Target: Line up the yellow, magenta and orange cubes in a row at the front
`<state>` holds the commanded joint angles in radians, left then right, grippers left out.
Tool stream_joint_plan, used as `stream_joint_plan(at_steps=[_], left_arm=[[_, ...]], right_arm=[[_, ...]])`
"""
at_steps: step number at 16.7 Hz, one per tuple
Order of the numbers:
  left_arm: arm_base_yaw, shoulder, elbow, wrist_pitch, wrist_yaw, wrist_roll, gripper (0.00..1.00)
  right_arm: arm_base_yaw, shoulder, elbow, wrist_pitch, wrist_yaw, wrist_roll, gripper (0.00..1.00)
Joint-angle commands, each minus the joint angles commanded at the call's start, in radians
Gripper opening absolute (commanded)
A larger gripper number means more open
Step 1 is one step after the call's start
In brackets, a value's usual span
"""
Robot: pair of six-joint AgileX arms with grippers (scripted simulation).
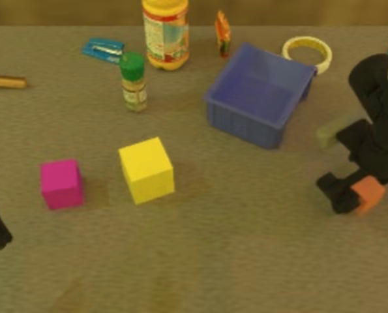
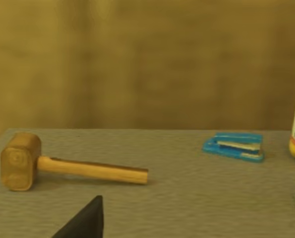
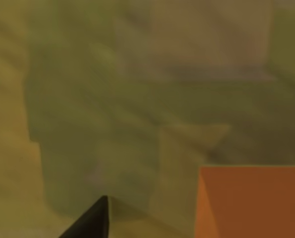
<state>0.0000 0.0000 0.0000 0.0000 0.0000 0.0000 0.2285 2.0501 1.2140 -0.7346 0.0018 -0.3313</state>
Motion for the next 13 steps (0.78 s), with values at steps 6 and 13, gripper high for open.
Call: stream_joint_plan(at_steps=[6, 13], left_arm=[[0.0, 0.0, 0.0, 0.0, 0.0, 0.0, 1.0], [0.0, 0.0, 0.0, 0.0, 0.0, 0.0, 1.0]], right_arm=[[0.0, 0.0, 0.0, 0.0, 0.0, 0.0, 0.55], [0.0, 0.0, 0.0, 0.0, 0.0, 0.0, 0.02]])
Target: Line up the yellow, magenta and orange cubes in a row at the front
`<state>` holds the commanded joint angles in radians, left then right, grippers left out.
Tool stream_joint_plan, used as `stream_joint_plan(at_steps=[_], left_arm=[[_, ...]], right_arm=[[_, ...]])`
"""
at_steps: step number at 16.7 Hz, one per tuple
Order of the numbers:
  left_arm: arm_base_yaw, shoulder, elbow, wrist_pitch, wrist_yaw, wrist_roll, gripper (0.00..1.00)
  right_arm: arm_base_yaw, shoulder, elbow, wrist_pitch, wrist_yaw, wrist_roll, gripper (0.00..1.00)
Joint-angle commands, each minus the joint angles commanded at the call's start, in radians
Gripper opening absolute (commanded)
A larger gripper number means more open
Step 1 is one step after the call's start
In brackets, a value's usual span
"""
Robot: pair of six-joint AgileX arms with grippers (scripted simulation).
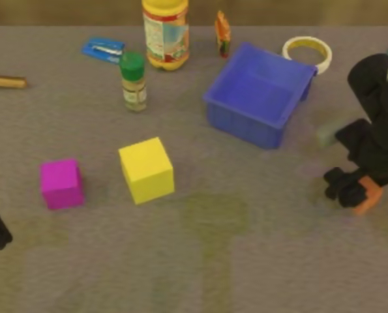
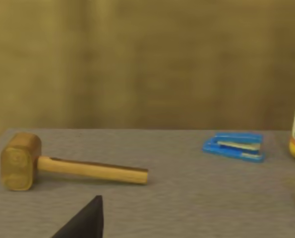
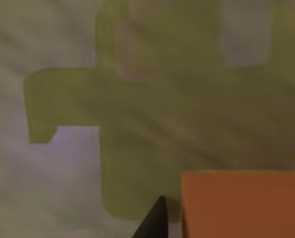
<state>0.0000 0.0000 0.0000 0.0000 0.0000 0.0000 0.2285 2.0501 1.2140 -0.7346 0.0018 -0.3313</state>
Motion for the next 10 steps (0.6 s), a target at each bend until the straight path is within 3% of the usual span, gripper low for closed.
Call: stream_joint_plan(at_steps=[10], left_arm=[[0.0, 0.0, 0.0, 0.0, 0.0, 0.0, 1.0]], right_arm=[[-0.001, -0.041, 0.016, -0.024, -0.011, 0.009, 0.0]])
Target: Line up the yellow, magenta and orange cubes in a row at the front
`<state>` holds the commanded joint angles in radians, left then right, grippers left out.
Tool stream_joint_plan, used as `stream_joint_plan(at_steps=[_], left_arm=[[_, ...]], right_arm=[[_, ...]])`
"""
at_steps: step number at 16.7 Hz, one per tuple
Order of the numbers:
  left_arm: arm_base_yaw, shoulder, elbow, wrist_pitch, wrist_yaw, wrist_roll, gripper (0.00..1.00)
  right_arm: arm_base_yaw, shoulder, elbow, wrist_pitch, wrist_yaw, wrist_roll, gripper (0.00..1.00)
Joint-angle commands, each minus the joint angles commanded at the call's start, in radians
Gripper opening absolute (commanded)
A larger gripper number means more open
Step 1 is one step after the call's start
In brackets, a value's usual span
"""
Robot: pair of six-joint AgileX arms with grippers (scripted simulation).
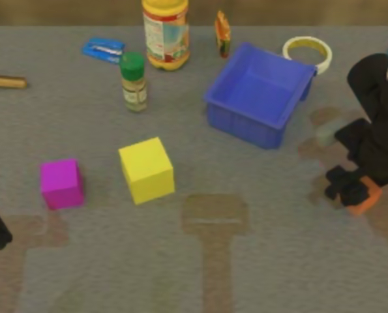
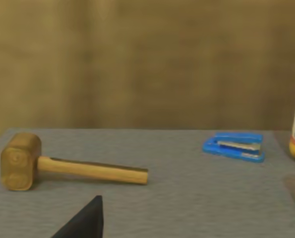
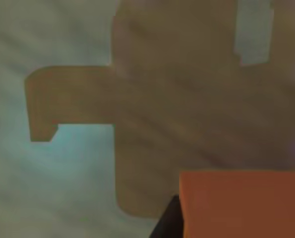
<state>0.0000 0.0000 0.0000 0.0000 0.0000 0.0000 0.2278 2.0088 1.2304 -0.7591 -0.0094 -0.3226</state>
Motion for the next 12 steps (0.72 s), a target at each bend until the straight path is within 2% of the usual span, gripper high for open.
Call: stream_joint_plan(at_steps=[8, 12], left_arm=[[0.0, 0.0, 0.0, 0.0, 0.0, 0.0, 1.0], [0.0, 0.0, 0.0, 0.0, 0.0, 0.0, 1.0]], right_arm=[[0.008, -0.096, 0.138, -0.241, -0.001, -0.003, 0.0], [0.008, -0.106, 0.147, -0.254, -0.001, -0.003, 0.0]])
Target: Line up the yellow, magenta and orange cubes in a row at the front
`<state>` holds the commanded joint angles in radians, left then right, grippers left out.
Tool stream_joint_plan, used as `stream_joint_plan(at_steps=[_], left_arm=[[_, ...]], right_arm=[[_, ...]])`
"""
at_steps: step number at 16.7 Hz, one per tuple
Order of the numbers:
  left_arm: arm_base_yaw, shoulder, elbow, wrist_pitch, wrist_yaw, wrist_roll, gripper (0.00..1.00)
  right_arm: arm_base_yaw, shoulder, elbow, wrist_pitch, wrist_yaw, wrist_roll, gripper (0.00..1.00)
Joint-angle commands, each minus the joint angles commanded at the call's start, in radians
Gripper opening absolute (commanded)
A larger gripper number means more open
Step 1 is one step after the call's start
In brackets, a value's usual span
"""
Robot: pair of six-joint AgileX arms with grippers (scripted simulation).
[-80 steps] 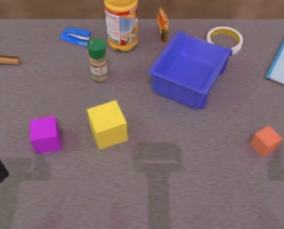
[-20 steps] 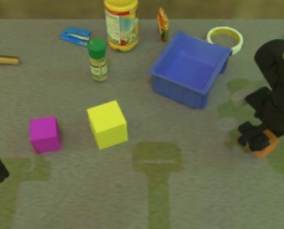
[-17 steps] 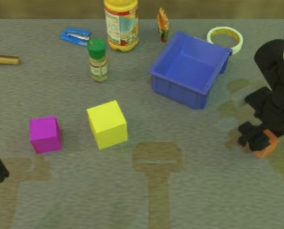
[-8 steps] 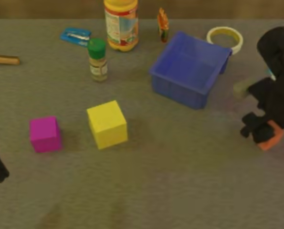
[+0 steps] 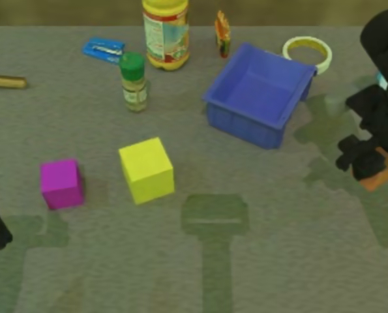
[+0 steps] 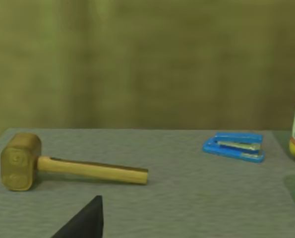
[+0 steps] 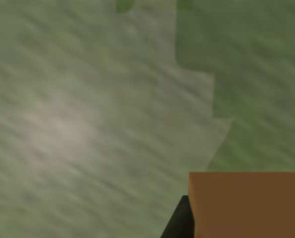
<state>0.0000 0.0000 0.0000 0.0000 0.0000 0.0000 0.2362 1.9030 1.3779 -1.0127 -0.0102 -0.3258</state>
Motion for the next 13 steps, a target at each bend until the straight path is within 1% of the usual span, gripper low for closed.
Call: stream_joint_plan(at_steps=[3, 6, 9, 13], left_arm=[[0.0, 0.0, 0.0, 0.0, 0.0, 0.0, 1.0], [0.0, 0.0, 0.0, 0.0, 0.0, 0.0, 1.0], [0.0, 0.0, 0.0, 0.0, 0.0, 0.0, 1.0], [0.0, 0.0, 0.0, 0.0, 0.0, 0.0, 1.0]], right_arm=[[0.004, 0.003, -0.002, 0.001, 0.0, 0.015, 0.0], [0.057, 0.0, -0.001, -0.009, 0.004, 0.113, 0.0], [0.142, -0.015, -0.011, -0.024, 0.01, 0.292, 0.0], [0.282, -0.047, -0.044, -0.045, 0.018, 0.604, 0.0]])
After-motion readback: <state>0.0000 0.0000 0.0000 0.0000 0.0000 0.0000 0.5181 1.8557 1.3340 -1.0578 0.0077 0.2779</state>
